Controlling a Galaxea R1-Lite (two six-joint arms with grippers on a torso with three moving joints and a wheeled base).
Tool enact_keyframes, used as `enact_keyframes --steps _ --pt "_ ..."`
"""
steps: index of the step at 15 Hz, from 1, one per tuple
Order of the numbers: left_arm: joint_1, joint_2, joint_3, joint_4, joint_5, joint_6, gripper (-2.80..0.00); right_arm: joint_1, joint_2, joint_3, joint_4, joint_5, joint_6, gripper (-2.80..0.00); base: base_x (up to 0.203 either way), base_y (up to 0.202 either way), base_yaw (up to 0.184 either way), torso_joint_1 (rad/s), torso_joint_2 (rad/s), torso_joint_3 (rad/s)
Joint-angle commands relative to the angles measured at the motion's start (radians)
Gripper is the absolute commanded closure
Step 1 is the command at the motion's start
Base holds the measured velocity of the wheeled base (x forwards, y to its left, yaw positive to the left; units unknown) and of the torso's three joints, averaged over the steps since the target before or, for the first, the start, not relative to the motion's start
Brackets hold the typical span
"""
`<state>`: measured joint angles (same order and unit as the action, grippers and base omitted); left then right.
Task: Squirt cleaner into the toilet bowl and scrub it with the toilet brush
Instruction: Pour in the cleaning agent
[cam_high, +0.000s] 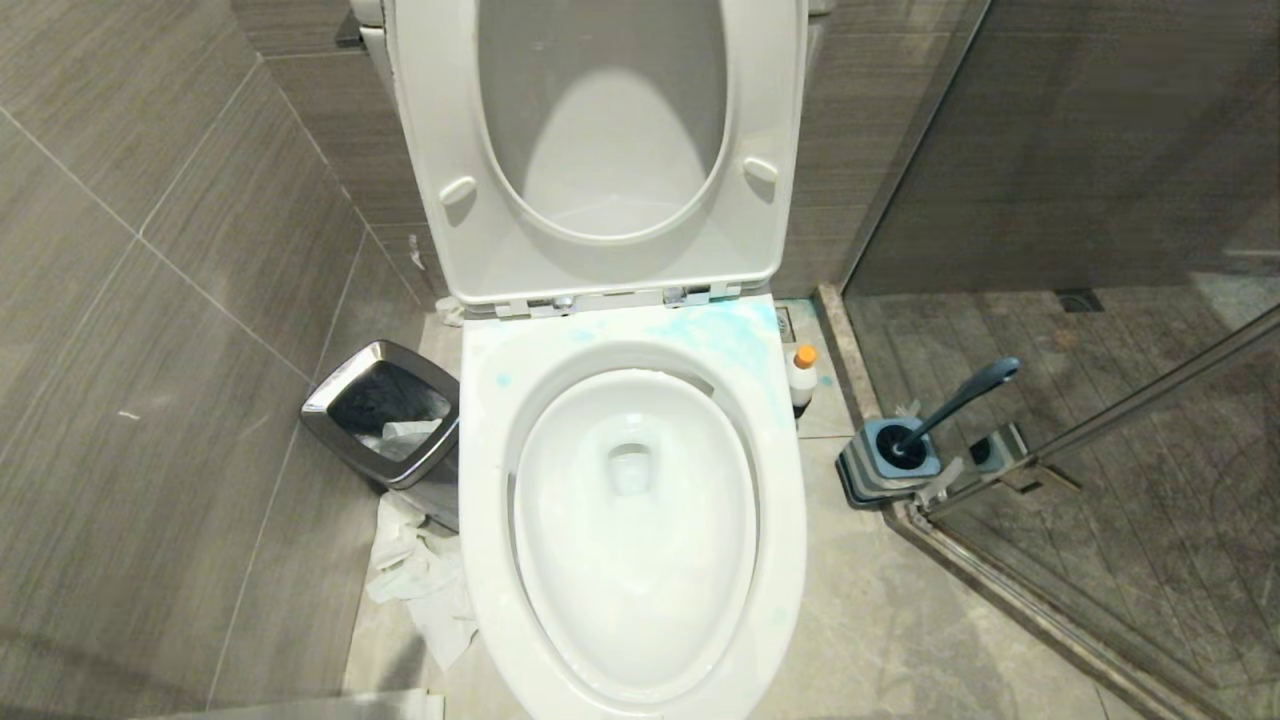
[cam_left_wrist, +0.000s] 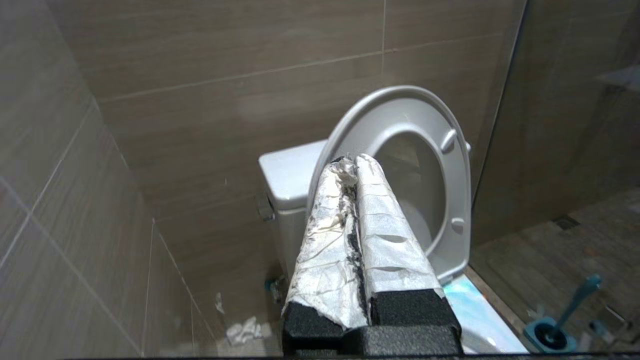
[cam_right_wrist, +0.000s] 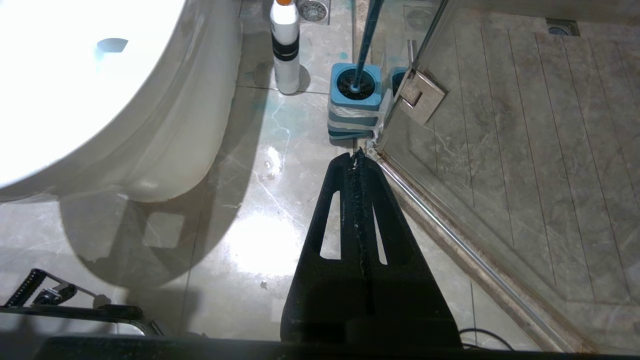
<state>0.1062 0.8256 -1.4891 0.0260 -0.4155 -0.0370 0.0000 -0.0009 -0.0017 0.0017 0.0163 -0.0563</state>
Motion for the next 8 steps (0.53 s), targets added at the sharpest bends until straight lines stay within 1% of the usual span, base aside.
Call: enact_keyframes --steps 1,5,7,8 --pt "-0.001 -0.163 0.141 0.006 0.001 0.0 0.0 0.0 0.001 0.0 0.0 0.001 0.0 0.0 0.0 0.0 0.0 0.0 0.0 0.0" --pt "-0.016 -0.393 0.392 0.016 0.003 0.001 0.0 0.0 0.001 0.0 0.0 0.001 0.0 0.0 0.0 0.0 0.0 0.0 0.0 0.0" --pt "-0.026 -0.511 0.489 0.055 0.004 0.0 0.0 0.0 0.001 0.0 0.0 0.001 0.0 0.0 0.0 0.0 0.0 0.0 0.0 0.0" --pt "-0.051 -0.559 0.523 0.087 0.007 0.004 0.0 0.0 0.001 0.0 0.0 0.001 0.0 0.0 0.0 0.0 0.0 0.0 0.0 0.0"
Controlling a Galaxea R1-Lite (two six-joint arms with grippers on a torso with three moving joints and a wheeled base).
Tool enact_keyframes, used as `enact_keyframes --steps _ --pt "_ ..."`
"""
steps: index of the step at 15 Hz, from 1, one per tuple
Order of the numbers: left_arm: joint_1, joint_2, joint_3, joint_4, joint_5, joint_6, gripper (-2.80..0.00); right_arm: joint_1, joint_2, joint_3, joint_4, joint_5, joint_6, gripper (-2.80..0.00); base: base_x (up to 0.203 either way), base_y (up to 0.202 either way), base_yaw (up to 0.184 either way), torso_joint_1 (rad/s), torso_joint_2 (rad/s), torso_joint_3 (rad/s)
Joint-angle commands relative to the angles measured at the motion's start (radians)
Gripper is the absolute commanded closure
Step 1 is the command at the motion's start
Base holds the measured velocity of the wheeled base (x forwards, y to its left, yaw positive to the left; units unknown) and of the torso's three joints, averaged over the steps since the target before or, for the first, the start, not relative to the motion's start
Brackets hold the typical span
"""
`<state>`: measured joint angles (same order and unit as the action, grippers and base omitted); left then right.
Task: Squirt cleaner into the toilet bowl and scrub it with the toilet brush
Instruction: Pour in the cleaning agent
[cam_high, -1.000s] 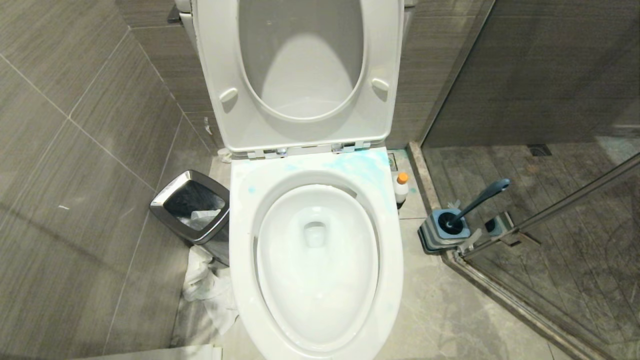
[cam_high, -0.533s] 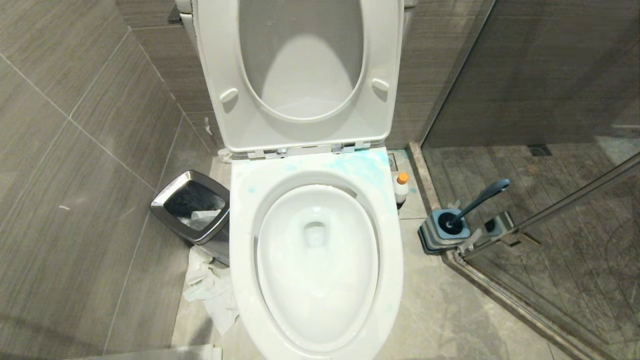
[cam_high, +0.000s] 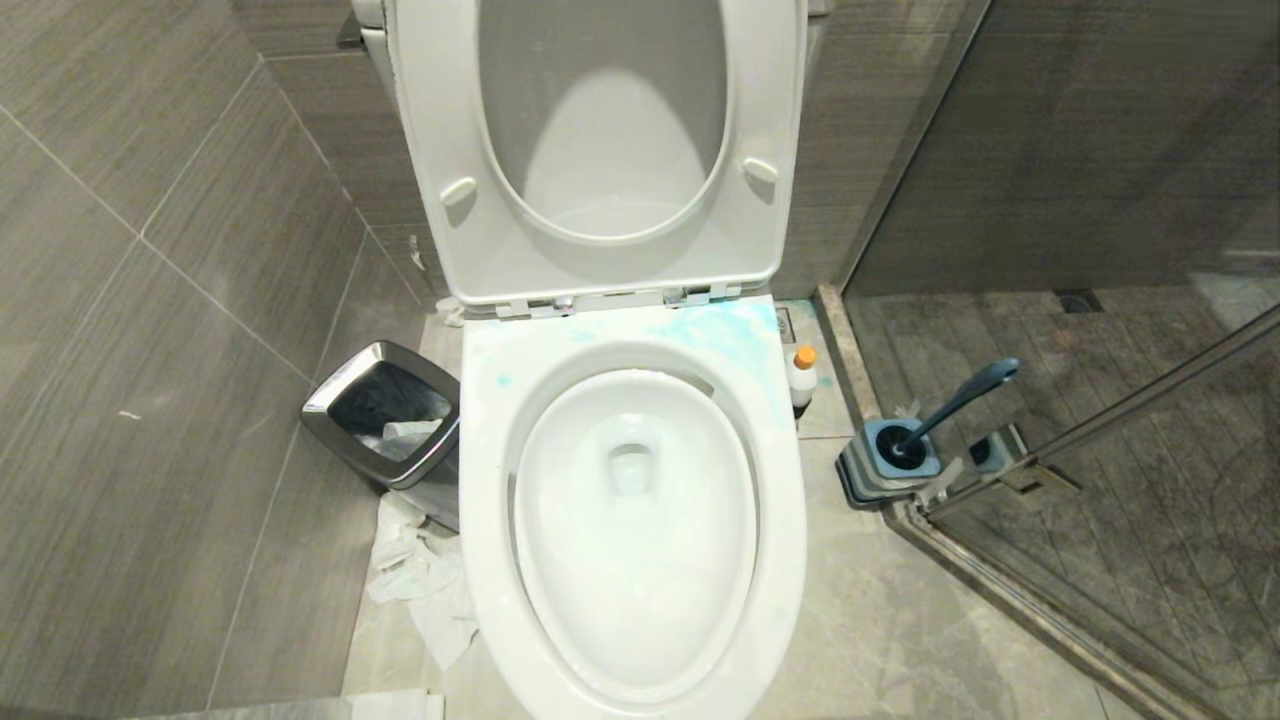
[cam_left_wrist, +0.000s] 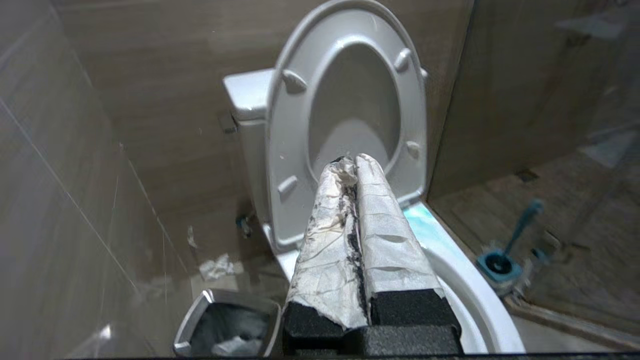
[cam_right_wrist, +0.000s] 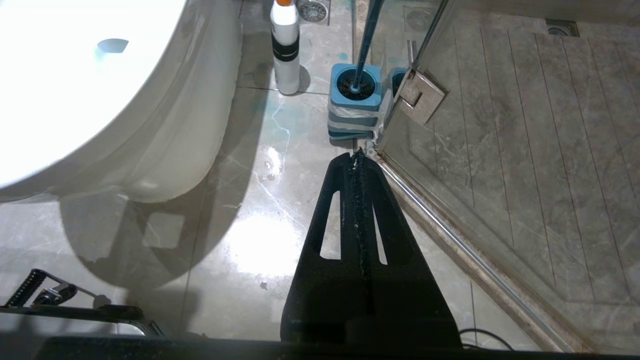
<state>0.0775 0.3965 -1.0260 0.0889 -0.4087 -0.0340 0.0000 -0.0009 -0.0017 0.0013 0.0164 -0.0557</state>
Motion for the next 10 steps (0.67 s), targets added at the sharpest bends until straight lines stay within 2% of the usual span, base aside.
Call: enact_keyframes --steps 1,3,5,7,10 --pt "-0.045 -0.178 0.094 0.056 0.008 0.004 0.0 0.0 0.001 0.0 0.0 0.0 -0.001 0.0 0.0 0.0 0.0 0.0 0.0 0.0" --pt "-0.063 -0.282 0.201 0.099 0.019 0.004 0.0 0.0 0.001 0.0 0.0 0.0 -0.001 0.0 0.0 0.0 0.0 0.0 0.0 0.0" --pt "-0.07 -0.378 0.356 0.095 0.025 0.004 0.0 0.0 0.001 0.0 0.0 0.0 -0.001 0.0 0.0 0.0 0.0 0.0 0.0 0.0" --pt "-0.074 -0.391 0.531 0.016 0.043 0.004 0.0 0.0 0.001 0.0 0.0 0.0 -0.001 0.0 0.0 0.0 0.0 0.0 0.0 0.0" --pt "-0.075 -0.393 0.883 -0.15 0.151 0.015 0.0 0.0 0.001 0.0 0.0 0.0 -0.001 0.0 0.0 0.0 0.0 0.0 0.0 0.0"
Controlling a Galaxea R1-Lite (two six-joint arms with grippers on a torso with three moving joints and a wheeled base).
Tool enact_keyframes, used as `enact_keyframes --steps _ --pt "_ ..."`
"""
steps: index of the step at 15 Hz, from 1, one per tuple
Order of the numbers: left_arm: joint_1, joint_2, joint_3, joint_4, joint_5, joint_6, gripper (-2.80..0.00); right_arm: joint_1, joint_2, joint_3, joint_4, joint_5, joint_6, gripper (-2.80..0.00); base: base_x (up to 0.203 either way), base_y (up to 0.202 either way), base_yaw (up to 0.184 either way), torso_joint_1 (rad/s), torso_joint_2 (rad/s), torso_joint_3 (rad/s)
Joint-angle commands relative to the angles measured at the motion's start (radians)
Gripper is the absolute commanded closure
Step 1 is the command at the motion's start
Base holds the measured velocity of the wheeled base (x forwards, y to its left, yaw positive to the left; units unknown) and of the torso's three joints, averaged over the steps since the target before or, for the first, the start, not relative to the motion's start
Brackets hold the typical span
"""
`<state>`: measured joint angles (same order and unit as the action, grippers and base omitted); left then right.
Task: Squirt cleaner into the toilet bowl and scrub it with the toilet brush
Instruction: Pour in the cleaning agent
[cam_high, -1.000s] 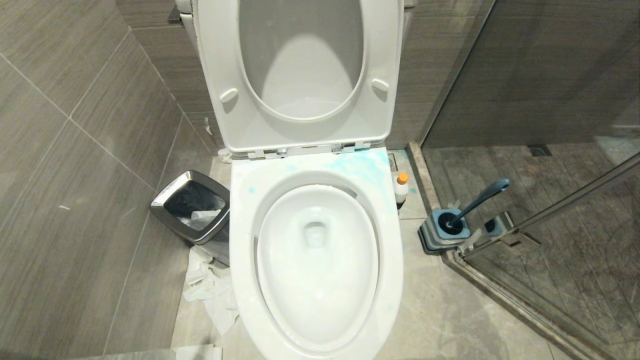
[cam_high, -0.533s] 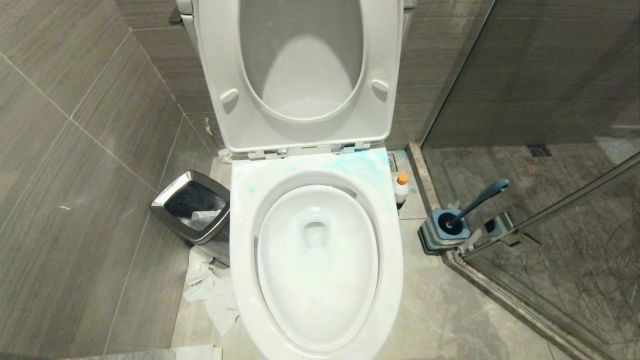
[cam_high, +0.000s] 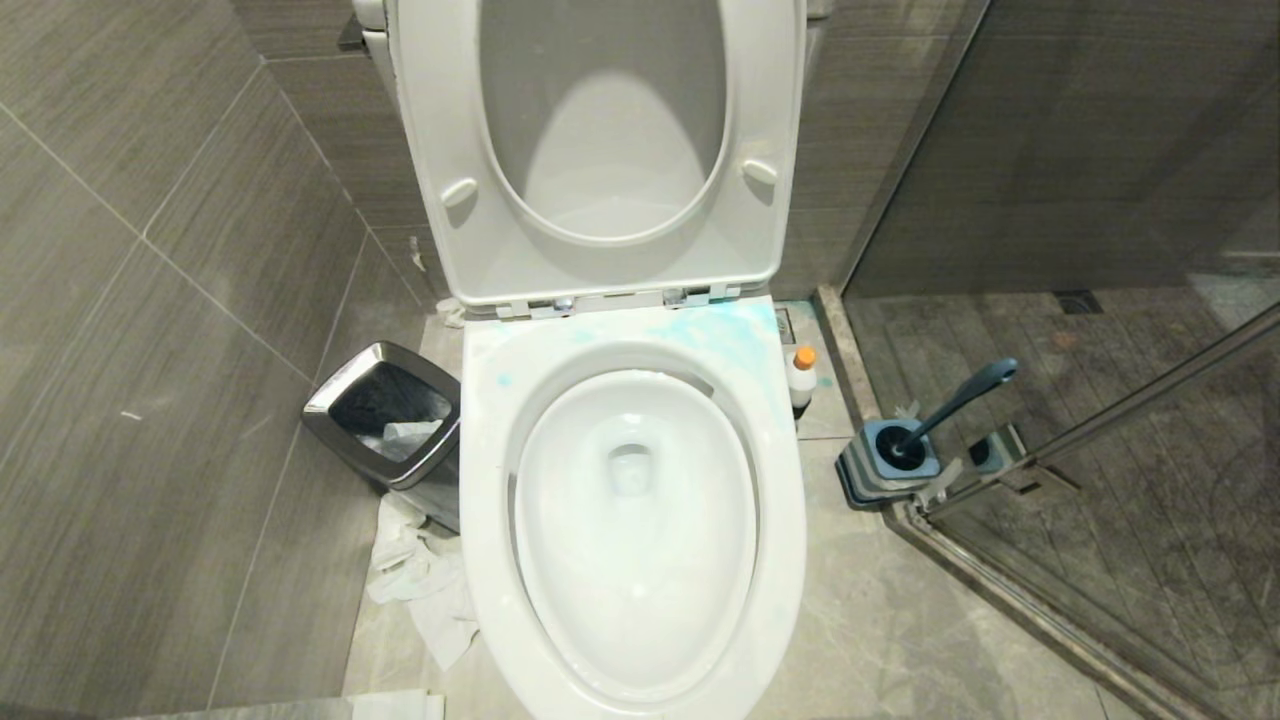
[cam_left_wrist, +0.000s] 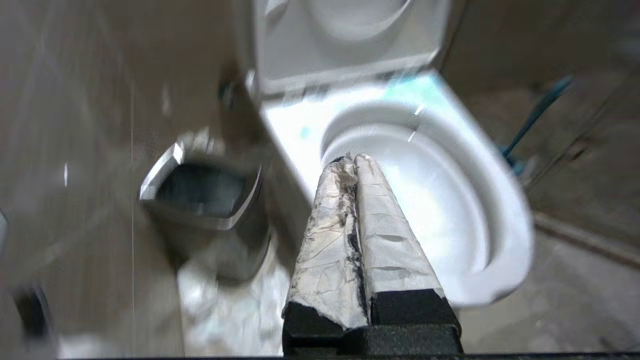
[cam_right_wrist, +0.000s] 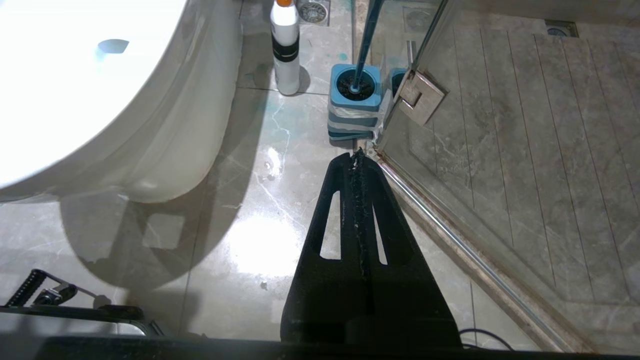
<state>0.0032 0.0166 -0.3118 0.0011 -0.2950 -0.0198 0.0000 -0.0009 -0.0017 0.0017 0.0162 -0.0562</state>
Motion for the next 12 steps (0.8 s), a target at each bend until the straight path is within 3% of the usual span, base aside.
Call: enact_keyframes --steps 1,2,4,12 --pt "-0.001 -0.014 0.261 -0.084 0.083 0.0 0.0 0.0 0.001 0.0 0.0 0.001 -0.001 0.0 0.0 0.0 0.0 0.0 0.0 0.0" --pt "-0.001 -0.014 0.31 -0.072 0.129 0.005 0.0 0.0 0.001 0.0 0.0 0.001 -0.001 0.0 0.0 0.0 0.0 0.0 0.0 0.0" --pt "-0.002 -0.015 0.301 -0.035 0.224 0.042 0.0 0.0 0.001 0.0 0.0 0.001 -0.001 0.0 0.0 0.0 0.0 0.0 0.0 0.0" --pt "-0.002 -0.015 0.31 -0.061 0.237 0.089 0.0 0.0 0.001 0.0 0.0 0.001 -0.001 0.0 0.0 0.0 0.0 0.0 0.0 0.0"
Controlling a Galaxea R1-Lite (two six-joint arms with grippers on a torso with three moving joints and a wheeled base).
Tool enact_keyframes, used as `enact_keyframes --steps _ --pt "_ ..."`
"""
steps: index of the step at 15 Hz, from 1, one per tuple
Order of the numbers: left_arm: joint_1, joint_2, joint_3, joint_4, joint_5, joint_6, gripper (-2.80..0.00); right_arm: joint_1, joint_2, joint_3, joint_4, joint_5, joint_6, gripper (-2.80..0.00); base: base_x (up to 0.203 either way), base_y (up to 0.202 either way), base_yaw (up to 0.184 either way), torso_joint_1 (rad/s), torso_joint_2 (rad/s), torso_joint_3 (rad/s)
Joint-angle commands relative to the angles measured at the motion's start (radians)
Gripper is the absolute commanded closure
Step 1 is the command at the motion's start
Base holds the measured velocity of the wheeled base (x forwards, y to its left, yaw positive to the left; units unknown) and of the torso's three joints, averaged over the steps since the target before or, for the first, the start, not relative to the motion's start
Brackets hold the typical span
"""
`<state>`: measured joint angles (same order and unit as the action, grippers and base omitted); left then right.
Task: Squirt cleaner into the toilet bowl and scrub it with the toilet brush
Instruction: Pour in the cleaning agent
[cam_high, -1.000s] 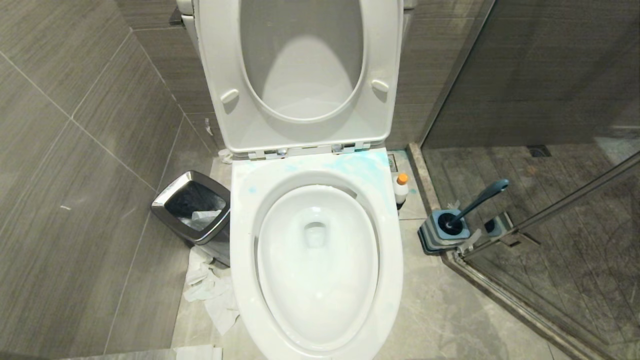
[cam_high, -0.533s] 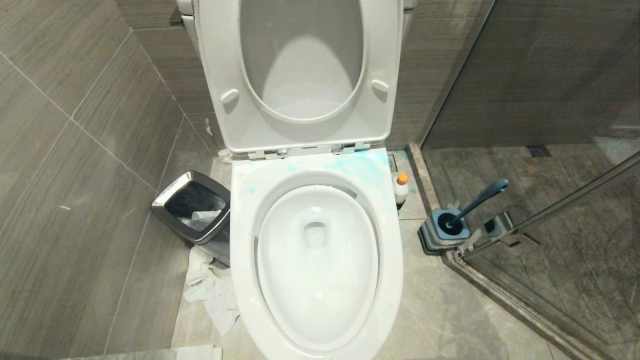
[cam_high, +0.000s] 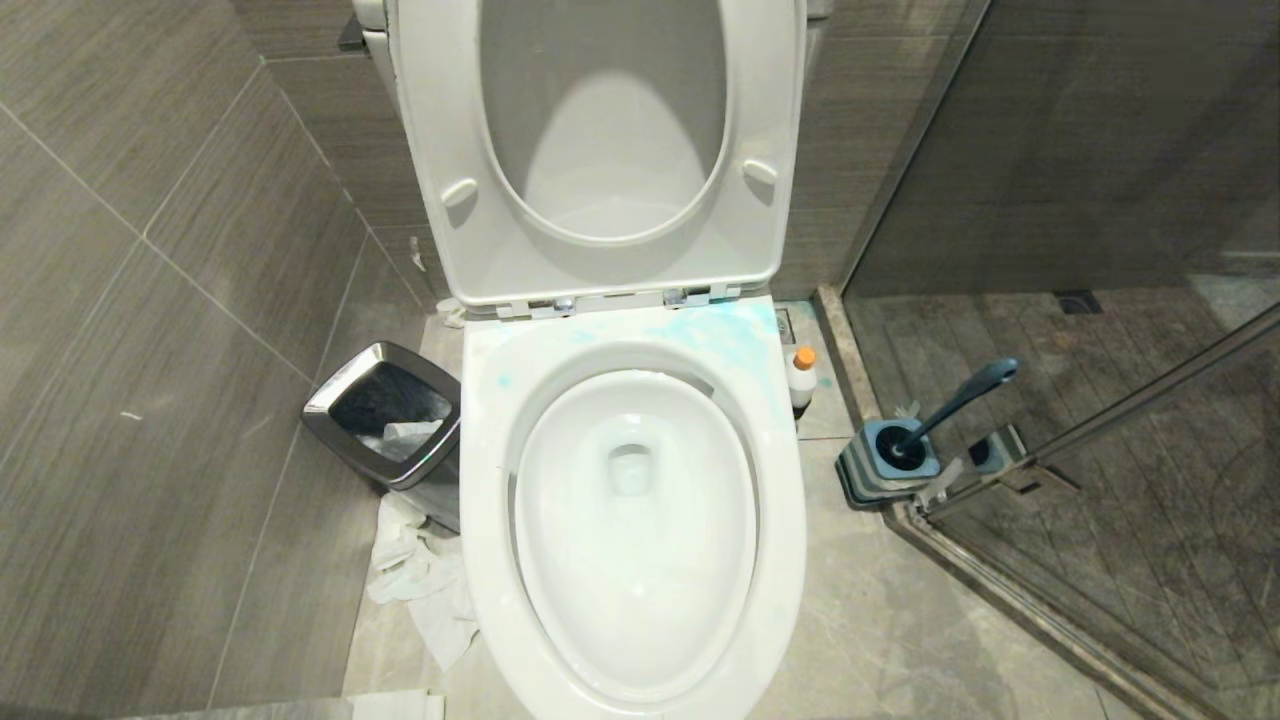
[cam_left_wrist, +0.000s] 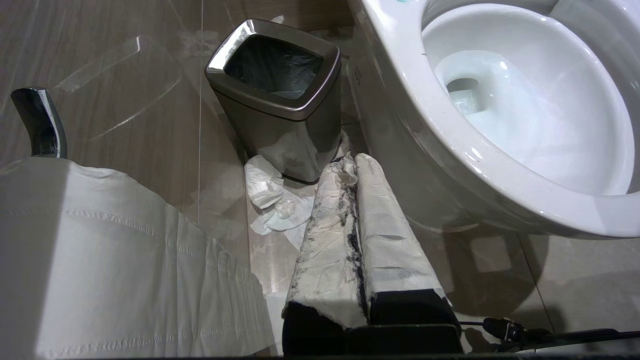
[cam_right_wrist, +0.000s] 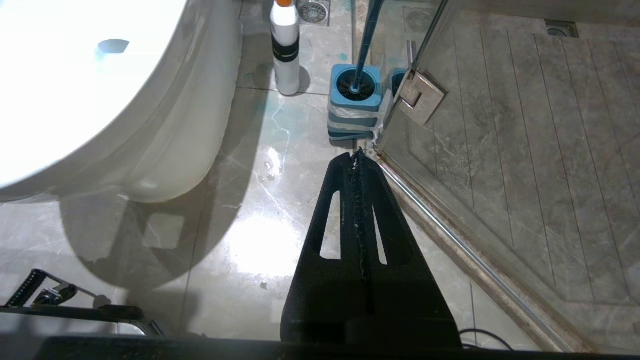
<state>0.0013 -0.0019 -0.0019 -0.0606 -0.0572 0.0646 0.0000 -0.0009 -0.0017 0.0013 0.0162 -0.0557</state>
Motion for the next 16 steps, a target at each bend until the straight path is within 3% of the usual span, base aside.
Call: enact_keyframes --steps 1,2,4,5,6,8,9,16 --pt "0.0 0.003 0.0 -0.002 -0.001 0.007 0.0 0.0 0.001 0.0 0.0 0.001 -0.001 0.0 0.0 0.0 0.0 0.0 0.0 0.0" --pt "0.0 0.003 0.0 -0.001 -0.002 0.036 0.0 0.0 0.001 0.0 0.0 0.001 -0.001 0.0 0.0 0.0 0.0 0.0 0.0 0.0" --pt "0.0 0.005 -0.01 0.104 -0.006 0.137 0.0 0.0 0.001 0.0 0.0 0.001 -0.001 0.0 0.0 0.0 0.0 0.0 0.0 0.0" --pt "-0.002 0.012 -0.018 0.115 -0.01 0.152 0.0 0.0 0.001 0.0 0.0 0.001 -0.001 0.0 0.0 0.0 0.0 0.0 0.0 0.0" --pt "-0.003 0.003 -0.017 0.115 -0.004 0.126 0.0 0.0 0.001 0.0 0.0 0.001 -0.001 0.0 0.0 0.0 0.0 0.0 0.0 0.0" --pt "-0.004 0.003 -0.015 0.112 0.014 -0.008 0.0 0.0 0.001 0.0 0.0 0.001 -0.001 0.0 0.0 0.0 0.0 0.0 0.0 0.0" --pt "-0.004 0.003 -0.015 0.109 0.055 -0.045 0.0 0.0 0.001 0.0 0.0 0.001 -0.001 0.0 0.0 0.0 0.0 0.0 0.0 0.0" --pt "-0.004 0.003 -0.001 0.055 0.06 -0.058 0.0 0.0 0.001 0.0 -0.001 0.005 -0.006 0.0 0.0 0.0 0.0 0.0 0.0 0.0"
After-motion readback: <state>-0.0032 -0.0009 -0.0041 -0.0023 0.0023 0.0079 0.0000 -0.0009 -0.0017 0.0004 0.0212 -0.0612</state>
